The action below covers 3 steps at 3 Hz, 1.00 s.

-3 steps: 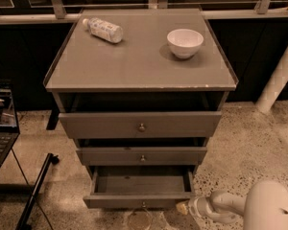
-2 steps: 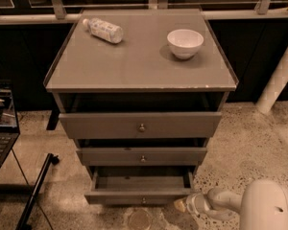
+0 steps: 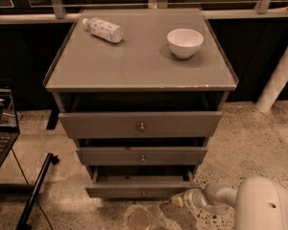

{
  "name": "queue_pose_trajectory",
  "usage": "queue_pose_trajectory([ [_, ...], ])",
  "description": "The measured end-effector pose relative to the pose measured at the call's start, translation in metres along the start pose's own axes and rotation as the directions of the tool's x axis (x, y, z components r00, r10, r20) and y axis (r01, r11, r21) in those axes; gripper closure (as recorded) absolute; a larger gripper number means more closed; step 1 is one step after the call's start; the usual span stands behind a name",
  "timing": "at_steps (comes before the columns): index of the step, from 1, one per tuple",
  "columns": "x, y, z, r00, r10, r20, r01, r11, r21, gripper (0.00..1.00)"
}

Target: Close bottom drawer

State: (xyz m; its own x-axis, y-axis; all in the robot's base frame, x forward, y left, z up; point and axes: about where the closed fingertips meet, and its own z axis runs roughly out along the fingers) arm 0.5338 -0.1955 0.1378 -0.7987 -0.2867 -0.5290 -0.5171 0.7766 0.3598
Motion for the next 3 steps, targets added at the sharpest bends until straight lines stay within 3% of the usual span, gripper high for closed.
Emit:
queue_pose_trajectory([
  [1,-0.031,-0.009,0.004,0.998,-0.03,0.046,0.028,0.9986,0.045,1.0],
  [2,-0.03,-0.008,0.004,0.998,-0.03,0.046,0.028,0.9986,0.045,1.0],
  [3,-0.043,-0.011,0.003,0.996,-0.046,0.075,0.039,0.9955,0.086,1.0],
])
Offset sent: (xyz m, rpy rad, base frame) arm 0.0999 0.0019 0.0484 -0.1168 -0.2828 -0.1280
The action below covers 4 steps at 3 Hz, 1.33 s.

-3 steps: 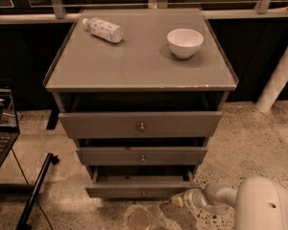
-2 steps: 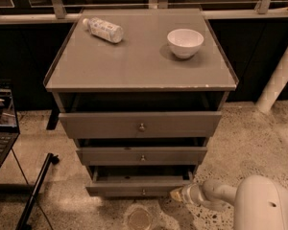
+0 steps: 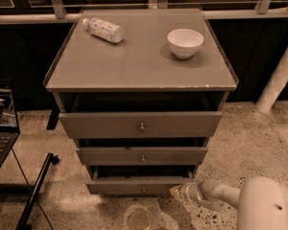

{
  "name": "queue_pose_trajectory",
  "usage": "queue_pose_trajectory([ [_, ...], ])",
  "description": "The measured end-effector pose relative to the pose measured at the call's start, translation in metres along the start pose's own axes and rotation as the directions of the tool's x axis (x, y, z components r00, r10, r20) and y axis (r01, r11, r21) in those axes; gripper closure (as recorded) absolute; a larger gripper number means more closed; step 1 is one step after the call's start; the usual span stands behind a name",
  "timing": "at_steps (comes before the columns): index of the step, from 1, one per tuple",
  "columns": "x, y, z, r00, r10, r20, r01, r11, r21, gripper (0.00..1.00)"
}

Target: Close bottom drawer

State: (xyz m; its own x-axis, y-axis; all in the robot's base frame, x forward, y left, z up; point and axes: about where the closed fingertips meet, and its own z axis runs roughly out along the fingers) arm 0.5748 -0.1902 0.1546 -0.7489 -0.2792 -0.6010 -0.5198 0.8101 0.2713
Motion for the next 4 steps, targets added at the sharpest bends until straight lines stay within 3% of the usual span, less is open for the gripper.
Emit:
queue_pose_trajectory([
  [2,-0.031,-0.007,-0.006,0.996,-0.033,0.078,0.024,0.9939,0.108,1.0],
  [4,-0.061,-0.022,-0.011,0.987,-0.053,0.149,0.018,0.974,0.226,1.0],
])
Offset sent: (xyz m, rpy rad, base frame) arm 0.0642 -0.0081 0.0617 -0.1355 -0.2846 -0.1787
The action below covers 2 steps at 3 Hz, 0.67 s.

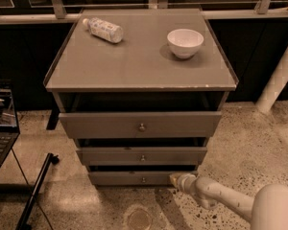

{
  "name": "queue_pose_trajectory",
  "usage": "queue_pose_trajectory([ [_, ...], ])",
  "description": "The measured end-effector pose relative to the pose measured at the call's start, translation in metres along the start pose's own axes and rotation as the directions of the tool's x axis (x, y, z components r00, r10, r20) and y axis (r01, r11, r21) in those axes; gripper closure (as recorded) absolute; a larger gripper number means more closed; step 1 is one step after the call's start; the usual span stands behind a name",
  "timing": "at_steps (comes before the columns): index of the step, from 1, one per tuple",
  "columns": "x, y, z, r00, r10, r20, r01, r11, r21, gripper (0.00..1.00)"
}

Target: Close bottom drawer

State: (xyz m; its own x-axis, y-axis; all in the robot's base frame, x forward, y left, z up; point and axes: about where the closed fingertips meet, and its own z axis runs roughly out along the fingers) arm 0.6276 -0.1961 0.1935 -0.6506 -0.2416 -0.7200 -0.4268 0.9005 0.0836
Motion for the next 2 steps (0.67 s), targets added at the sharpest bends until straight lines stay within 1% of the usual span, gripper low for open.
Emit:
queue_pose_trajectory([
  [1,-0.0004,-0.0014,0.0011,1.0,0.004,0.002,-0.004,1.0,0.009,1.0],
  [2,-0.0051,-0.0013,-0.0004,1.0,0.016,-0.001,-0.016,0.9999,0.003,1.0],
])
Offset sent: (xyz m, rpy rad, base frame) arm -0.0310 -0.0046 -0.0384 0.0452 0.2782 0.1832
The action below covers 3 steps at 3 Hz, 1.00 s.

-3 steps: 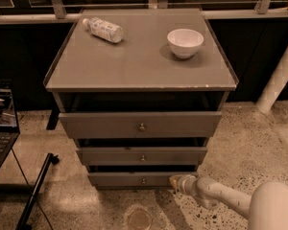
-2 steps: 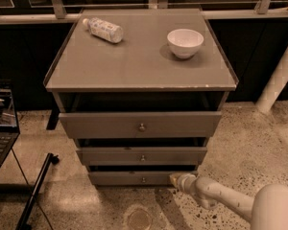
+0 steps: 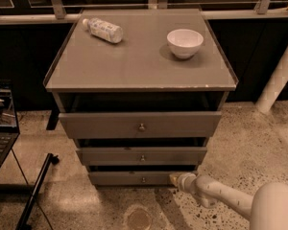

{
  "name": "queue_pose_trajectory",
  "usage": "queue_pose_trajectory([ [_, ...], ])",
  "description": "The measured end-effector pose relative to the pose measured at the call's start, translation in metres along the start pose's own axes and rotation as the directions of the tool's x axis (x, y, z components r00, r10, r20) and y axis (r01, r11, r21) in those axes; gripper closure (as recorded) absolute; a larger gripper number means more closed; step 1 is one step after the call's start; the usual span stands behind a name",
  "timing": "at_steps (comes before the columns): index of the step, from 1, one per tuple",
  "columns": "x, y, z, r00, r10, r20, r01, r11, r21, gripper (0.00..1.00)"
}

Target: Close bottom drawer

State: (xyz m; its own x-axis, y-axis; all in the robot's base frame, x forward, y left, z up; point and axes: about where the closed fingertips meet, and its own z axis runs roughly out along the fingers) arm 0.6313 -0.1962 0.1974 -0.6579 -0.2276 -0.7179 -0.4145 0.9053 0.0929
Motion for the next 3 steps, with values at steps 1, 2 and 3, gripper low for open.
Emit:
queue_pose_trajectory([
  [1,0.001,0.001,-0.001,1.0,0.0,0.0,0.0,1.0,0.0,1.0],
  [2,0.022,0.004,-0.007,0.998,0.02,-0.058,-0.023,0.998,-0.059,1.0],
  [3,0.07,0.005,-0.019,0.975,0.067,-0.214,-0.102,0.9826,-0.155,1.0],
])
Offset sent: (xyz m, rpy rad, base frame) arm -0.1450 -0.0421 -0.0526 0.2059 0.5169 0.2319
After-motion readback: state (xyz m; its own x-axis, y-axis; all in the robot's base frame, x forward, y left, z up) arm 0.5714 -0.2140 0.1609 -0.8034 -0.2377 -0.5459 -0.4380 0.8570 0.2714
